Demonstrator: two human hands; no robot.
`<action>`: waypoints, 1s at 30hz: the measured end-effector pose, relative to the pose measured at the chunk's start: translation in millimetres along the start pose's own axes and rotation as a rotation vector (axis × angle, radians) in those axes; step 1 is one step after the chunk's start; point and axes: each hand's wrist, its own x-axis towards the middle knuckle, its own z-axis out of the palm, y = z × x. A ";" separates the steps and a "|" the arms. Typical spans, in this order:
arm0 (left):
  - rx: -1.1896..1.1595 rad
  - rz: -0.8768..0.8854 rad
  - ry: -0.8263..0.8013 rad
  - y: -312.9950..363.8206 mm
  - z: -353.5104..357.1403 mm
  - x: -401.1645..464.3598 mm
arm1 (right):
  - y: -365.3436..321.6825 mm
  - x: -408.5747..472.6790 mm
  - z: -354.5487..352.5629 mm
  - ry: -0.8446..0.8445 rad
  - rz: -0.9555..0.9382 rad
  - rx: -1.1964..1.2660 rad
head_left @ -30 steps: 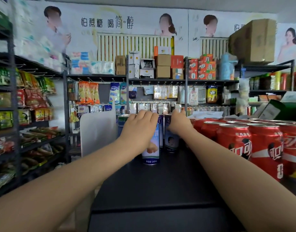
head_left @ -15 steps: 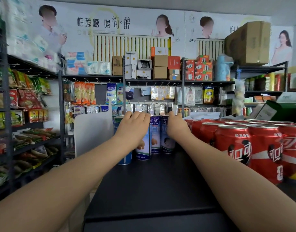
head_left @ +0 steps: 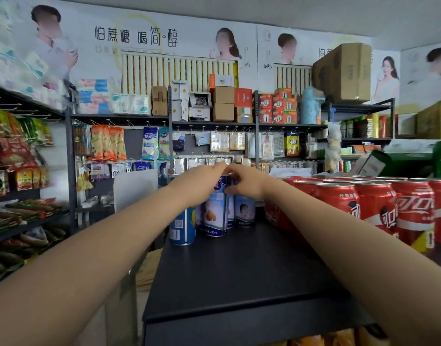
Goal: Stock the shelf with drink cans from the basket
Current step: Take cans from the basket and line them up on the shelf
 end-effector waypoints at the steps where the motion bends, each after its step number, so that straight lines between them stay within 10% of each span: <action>1: 0.034 0.003 0.010 -5.1 -4.8 -3.8 | -2.4 1.9 6.6 -0.006 -0.009 -0.002; 9: 0.390 -0.085 0.017 -24.1 -35.3 -39.2 | -22.4 7.5 32.3 0.246 0.061 -0.017; 30: 0.065 -0.170 0.178 -18.3 12.5 -53.4 | -1.9 -15.8 18.3 0.384 0.315 -0.230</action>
